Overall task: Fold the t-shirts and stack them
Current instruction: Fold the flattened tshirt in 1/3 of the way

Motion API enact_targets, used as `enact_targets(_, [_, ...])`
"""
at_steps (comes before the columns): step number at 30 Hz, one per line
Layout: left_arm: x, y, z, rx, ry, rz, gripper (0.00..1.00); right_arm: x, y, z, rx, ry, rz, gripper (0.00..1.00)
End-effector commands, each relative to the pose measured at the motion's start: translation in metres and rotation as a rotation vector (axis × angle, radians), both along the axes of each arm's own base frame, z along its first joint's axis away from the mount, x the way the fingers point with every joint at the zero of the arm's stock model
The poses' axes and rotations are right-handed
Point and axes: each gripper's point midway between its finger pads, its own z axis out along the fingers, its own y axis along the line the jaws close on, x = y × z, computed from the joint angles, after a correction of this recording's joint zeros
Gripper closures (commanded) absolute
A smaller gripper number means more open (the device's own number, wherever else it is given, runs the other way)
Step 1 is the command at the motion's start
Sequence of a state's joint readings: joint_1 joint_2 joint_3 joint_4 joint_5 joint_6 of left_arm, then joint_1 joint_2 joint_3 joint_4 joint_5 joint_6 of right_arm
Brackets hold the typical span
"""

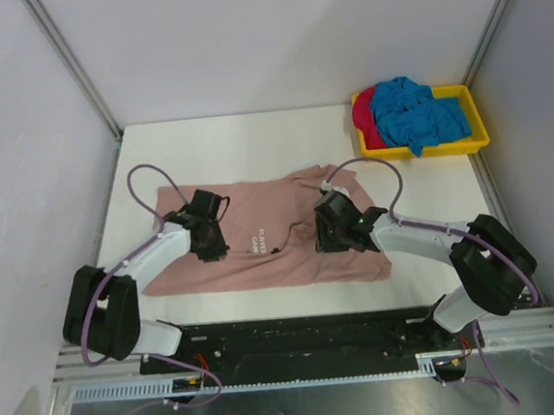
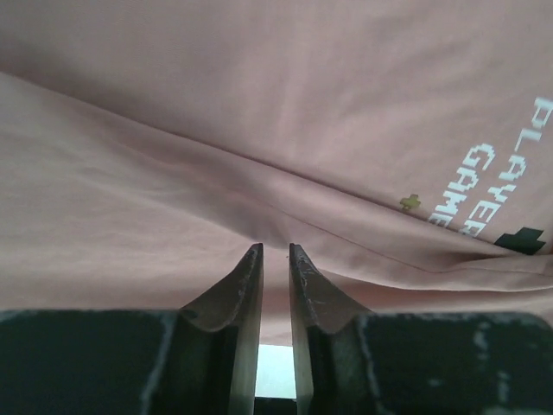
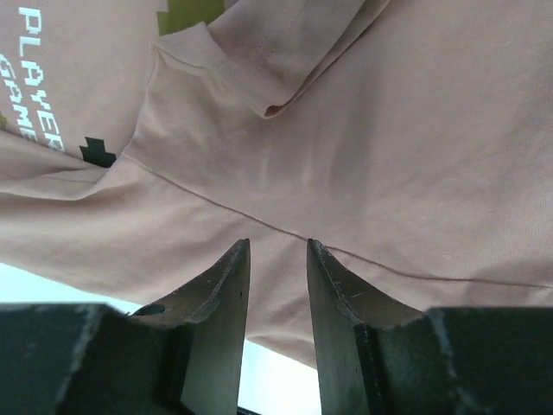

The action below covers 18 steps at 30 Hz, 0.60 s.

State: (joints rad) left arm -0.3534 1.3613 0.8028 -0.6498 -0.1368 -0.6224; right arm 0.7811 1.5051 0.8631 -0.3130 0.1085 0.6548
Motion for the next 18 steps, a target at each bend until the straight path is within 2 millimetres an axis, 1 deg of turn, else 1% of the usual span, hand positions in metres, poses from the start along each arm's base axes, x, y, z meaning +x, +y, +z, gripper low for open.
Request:
enact_targets(1, [0.008,-0.035,0.0,-0.078,0.005,-0.065,0.78,0.022,0.005,0.012,0.004,-0.068,-0.026,0.63])
enact_targets(5, [0.008,-0.052,-0.009,-0.1,0.029,-0.1,0.79,0.024,0.002,0.009,-0.006,-0.062,-0.034,0.64])
enact_targets(8, [0.012,-0.06,-0.013,-0.104,0.035,-0.111,0.8,0.024,0.0,0.007,-0.012,-0.06,-0.038,0.64])
enact_targets(12, [0.023,-0.062,-0.012,-0.094,0.01,-0.097,0.79,0.024,-0.001,0.004,-0.023,-0.057,-0.039,0.64])
enact_targets(16, [0.034,-0.06,-0.011,-0.067,-0.015,-0.079,0.79,0.026,-0.001,0.003,-0.028,-0.059,-0.038,0.65])
enact_targets(18, [0.037,-0.058,-0.014,-0.047,-0.017,-0.069,0.78,0.027,0.0,0.002,-0.028,-0.062,-0.035,0.65])
